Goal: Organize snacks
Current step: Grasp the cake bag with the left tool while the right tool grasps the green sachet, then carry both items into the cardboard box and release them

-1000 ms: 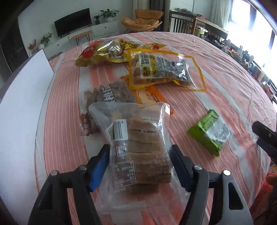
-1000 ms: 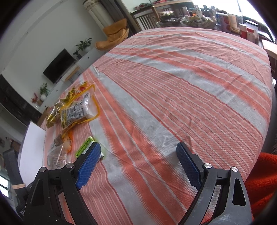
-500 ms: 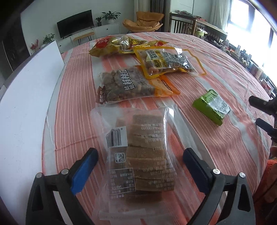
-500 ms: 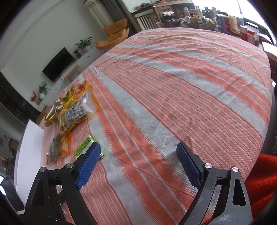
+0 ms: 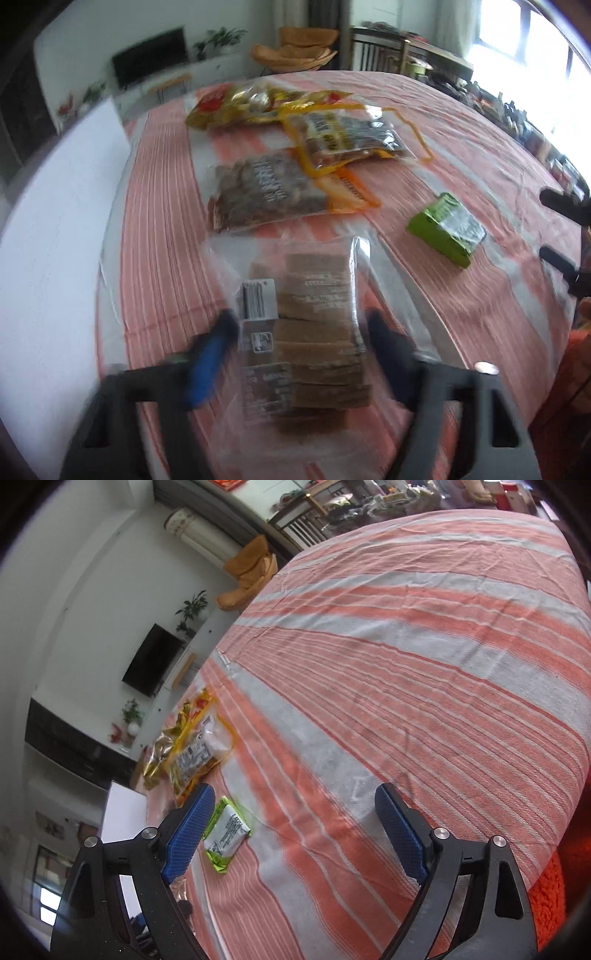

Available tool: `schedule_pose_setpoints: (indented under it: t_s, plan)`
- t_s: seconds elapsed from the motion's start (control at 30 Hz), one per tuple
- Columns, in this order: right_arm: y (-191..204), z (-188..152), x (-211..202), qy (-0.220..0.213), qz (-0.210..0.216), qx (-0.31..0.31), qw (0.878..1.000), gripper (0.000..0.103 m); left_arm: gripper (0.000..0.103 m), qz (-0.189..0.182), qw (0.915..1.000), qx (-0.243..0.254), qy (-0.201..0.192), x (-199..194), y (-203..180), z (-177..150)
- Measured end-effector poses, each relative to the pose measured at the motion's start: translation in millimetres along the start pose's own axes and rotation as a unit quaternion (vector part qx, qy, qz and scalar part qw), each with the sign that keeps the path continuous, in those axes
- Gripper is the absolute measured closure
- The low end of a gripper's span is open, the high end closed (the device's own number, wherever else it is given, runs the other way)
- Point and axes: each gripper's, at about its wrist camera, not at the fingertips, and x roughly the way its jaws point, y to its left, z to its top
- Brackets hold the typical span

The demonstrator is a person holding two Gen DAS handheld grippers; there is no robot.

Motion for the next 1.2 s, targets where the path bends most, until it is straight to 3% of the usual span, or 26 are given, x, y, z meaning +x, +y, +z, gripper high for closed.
schedule_pose_setpoints:
  t_s: [0.07,0.17,0.3,0.4,0.47,0.5,0.63,0.8,0.9,0.97,1.03,1.1,1.2]
  plan:
    - [9,1,5,0.012,-0.017,-0.029,0.999,0.012,0.045,-0.005,1.0000,-0.001,-0.001,0,0,0]
    - [47,-7,30,0.082,-0.014,-0.135,0.987,0.012,0.045,-0.025,0.9993,-0.029,-0.002,-3,12,-3]
    - [104,-30,61,0.133,-0.052,-0.304,0.942,0.013,0.045,-0.062,0.9955,-0.072,0.002,-13,29,-9]
    - [112,-35,86,0.174,-0.079,-0.328,0.925,0.015,0.045,-0.086,0.9924,-0.089,-0.002,-31,36,-10]
    - [114,-34,90,0.176,-0.087,-0.349,0.916,0.049,0.045,-0.098,0.9908,-0.093,-0.012,-45,39,-9]
    - [115,-33,89,0.176,-0.096,-0.361,0.911,0.049,0.045,-0.102,0.9901,-0.095,-0.016,-52,41,-10]
    - [107,-22,82,0.203,-0.080,-0.333,0.918,0.050,0.045,-0.124,0.9853,-0.110,-0.040,-85,52,-8]
    - [105,-12,48,0.190,-0.017,-0.256,0.948,0.050,0.045,-0.146,0.9777,-0.137,-0.064,-124,79,-4]
    - [125,-15,32,0.189,0.029,-0.231,0.954,0.050,0.045,-0.146,0.9720,-0.165,-0.083,-152,112,-5]
    - [153,-24,19,0.188,0.069,-0.233,0.952,0.050,0.045,-0.123,0.9720,-0.177,-0.092,-169,138,-9]
    - [184,-35,9,0.191,0.109,-0.241,0.945,0.050,0.045,-0.078,0.9732,-0.193,-0.098,-184,171,-17]
    - [223,-50,-2,0.198,0.156,-0.255,0.934,0.050,0.045,-0.039,0.9723,-0.208,-0.100,-194,198,-28]
    - [280,-77,-13,0.212,0.212,-0.282,0.911,0.050,0.045,0.014,0.9644,-0.249,-0.089,-201,244,-53]
